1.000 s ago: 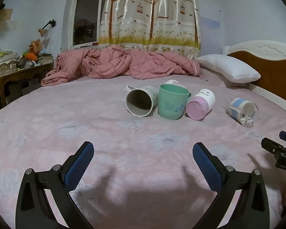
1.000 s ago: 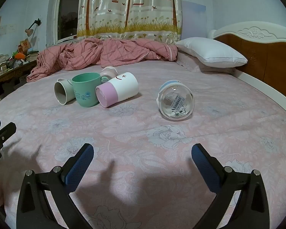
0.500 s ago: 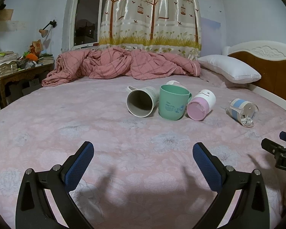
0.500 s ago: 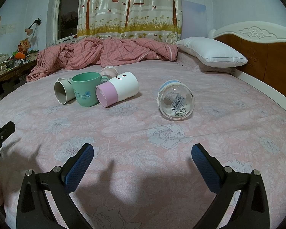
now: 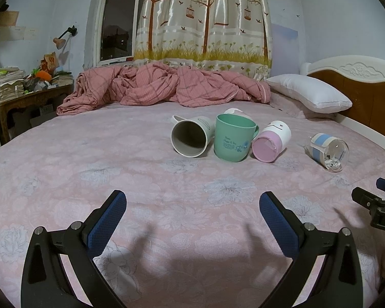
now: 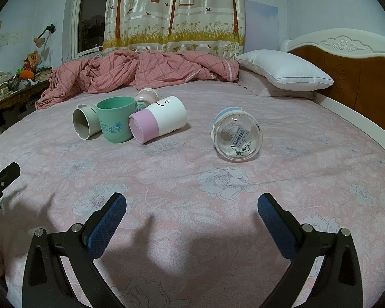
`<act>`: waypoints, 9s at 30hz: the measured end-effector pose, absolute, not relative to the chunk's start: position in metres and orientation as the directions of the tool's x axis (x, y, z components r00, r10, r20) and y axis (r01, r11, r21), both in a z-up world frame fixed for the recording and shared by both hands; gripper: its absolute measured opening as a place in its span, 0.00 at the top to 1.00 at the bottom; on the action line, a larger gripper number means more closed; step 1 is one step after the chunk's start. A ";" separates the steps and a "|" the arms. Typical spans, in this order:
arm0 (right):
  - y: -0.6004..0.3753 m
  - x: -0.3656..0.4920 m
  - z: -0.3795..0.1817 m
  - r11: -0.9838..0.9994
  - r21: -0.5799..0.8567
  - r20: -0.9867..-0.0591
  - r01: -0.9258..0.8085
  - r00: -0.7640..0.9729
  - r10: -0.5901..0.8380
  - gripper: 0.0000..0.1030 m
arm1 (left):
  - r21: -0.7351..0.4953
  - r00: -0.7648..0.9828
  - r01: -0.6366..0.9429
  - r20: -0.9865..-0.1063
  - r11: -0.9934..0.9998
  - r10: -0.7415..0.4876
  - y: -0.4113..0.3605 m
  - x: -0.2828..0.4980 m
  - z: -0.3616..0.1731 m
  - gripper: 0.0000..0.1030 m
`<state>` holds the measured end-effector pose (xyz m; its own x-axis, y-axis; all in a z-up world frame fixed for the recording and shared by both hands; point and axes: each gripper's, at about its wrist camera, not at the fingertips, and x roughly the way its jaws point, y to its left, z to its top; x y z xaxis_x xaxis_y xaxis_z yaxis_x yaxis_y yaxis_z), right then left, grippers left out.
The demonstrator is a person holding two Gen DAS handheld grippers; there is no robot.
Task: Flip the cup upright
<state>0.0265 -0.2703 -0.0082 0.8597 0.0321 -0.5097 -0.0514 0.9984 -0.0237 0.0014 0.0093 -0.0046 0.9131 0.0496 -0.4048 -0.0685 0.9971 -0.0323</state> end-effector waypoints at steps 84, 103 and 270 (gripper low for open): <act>-0.224 0.297 -0.009 0.943 0.281 -0.846 0.180 0.511 0.155 0.11 | -0.084 0.923 -0.040 -0.384 0.996 0.005 0.016 -0.013 -0.003 0.00; -0.225 0.241 0.020 0.953 0.300 -0.779 -0.034 0.568 0.265 0.30 | -0.087 0.917 -0.041 -0.399 0.995 0.003 0.016 -0.010 0.004 0.00; -0.304 0.023 -0.015 0.996 0.008 -0.617 -0.087 0.784 0.074 0.12 | -0.029 0.655 0.299 -0.720 0.954 -0.228 -0.130 0.099 0.053 0.24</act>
<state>0.0235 -0.3036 -0.0152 0.7837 0.0740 -0.6167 -0.0875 0.9961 0.0083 0.0991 -0.1298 0.0528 0.6555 -0.2275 -0.7201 0.2993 0.9537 -0.0289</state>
